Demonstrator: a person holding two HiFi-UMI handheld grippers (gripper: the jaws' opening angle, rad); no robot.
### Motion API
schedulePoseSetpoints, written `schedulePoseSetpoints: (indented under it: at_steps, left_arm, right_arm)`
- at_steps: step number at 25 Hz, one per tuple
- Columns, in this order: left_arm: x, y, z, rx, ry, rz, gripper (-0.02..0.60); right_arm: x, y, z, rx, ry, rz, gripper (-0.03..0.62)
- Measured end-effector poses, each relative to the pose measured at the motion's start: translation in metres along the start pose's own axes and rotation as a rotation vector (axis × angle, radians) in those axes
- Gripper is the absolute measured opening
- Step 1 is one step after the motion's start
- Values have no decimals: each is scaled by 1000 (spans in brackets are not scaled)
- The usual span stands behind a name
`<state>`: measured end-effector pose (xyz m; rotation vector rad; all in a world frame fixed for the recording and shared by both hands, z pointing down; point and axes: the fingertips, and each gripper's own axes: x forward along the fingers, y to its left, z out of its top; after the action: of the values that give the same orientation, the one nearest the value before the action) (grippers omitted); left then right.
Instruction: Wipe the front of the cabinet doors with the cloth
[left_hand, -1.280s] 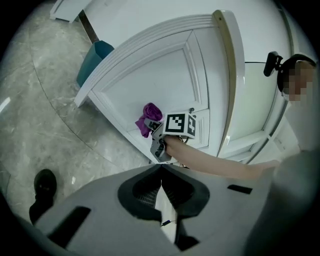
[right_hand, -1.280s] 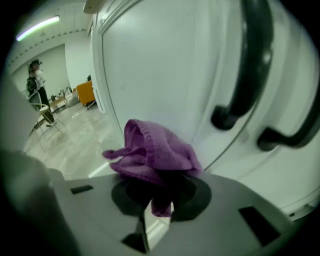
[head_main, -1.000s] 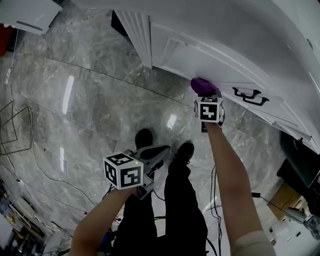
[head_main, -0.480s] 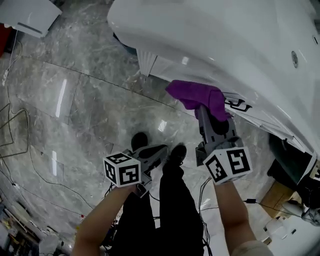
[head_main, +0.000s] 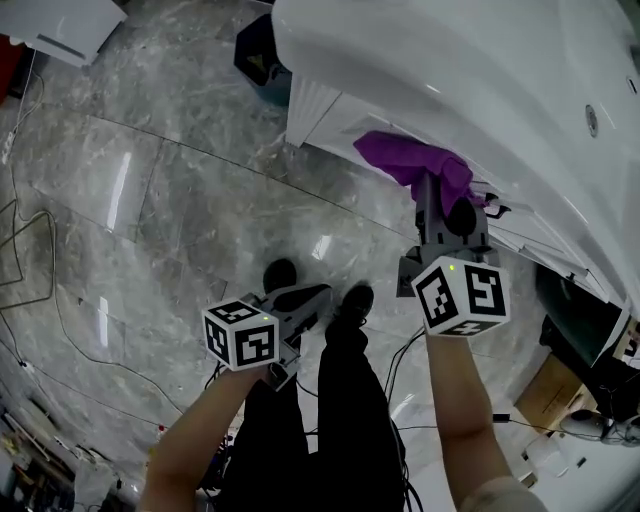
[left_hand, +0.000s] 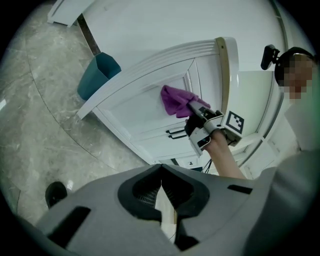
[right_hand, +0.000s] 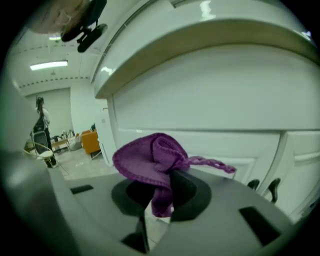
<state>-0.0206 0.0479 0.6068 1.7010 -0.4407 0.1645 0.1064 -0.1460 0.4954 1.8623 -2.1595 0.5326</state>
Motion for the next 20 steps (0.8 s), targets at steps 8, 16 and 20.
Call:
schedulePoseSetpoints:
  at_steps: [8,16,20]
  left_arm:
    - [-12,30,-12,-37,-6,24,20]
    - [-30,68,-2,-75,-58,62,20]
    - [-50,86,10,-89,-76,102,20]
  right_arm:
    - [52,-23,-114,-51,228,-64,61]
    - [95,-30,-205,-223,429,-54,61]
    - [112,-39,-252,-323,552,-34,61]
